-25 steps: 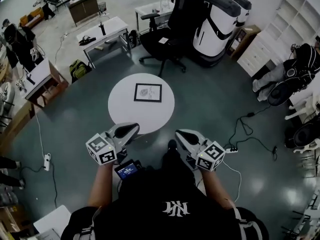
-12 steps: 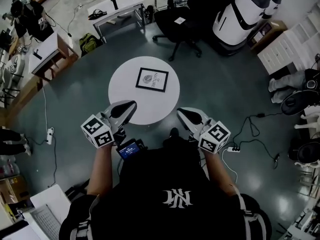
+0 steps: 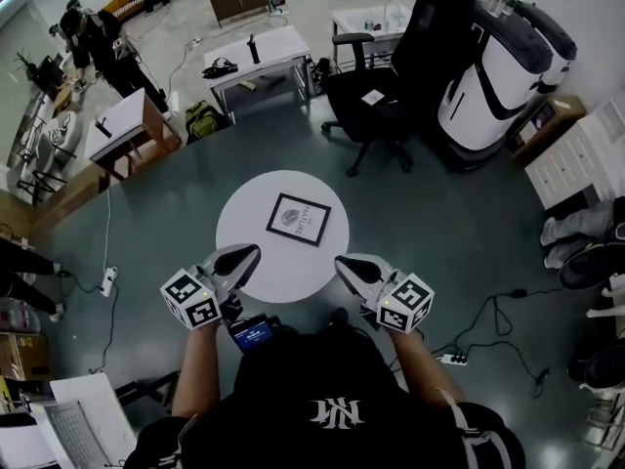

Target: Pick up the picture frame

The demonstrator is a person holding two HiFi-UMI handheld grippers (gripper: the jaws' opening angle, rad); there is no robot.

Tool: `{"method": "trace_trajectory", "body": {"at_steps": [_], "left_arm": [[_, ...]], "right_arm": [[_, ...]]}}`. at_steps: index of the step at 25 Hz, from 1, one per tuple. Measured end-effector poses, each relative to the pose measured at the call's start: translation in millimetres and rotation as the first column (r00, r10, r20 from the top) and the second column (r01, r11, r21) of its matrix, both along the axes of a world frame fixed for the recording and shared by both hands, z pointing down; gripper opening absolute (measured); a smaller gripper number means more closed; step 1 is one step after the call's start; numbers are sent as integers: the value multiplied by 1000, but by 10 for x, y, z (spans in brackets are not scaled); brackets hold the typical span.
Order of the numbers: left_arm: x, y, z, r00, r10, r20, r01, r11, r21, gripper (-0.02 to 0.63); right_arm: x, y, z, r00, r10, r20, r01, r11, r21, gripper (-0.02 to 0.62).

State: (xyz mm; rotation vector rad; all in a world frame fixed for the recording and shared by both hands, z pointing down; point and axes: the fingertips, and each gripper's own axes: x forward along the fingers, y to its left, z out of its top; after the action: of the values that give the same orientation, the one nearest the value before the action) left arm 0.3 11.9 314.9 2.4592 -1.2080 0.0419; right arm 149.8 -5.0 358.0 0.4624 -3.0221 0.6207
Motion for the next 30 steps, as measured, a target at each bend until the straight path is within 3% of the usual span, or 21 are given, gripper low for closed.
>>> {"method": "trace_trajectory", "body": {"at_steps": [6,14,19,30], "left_arm": [[93,-320,-22,999,5,41,-4,1000,-29,3],[-268,-921,387,1000,14,25,-11,993,-113,3],[-443,-1230,698,998,63,10,-60,987,-148,3],[-1111,-2029,981,985,168,-32,-171,960,-221,3]], "right_arm": [[90,-297,288,1000,-9,6,9,995,-95,0],[-221,-692,605,998,-23,-56,15,989,-147,0],[-325,-1054,798,994,63,-88,-78,982,-173,0],[-909,-1790,882,959,216,-183,-258,935,-245,2]]}}
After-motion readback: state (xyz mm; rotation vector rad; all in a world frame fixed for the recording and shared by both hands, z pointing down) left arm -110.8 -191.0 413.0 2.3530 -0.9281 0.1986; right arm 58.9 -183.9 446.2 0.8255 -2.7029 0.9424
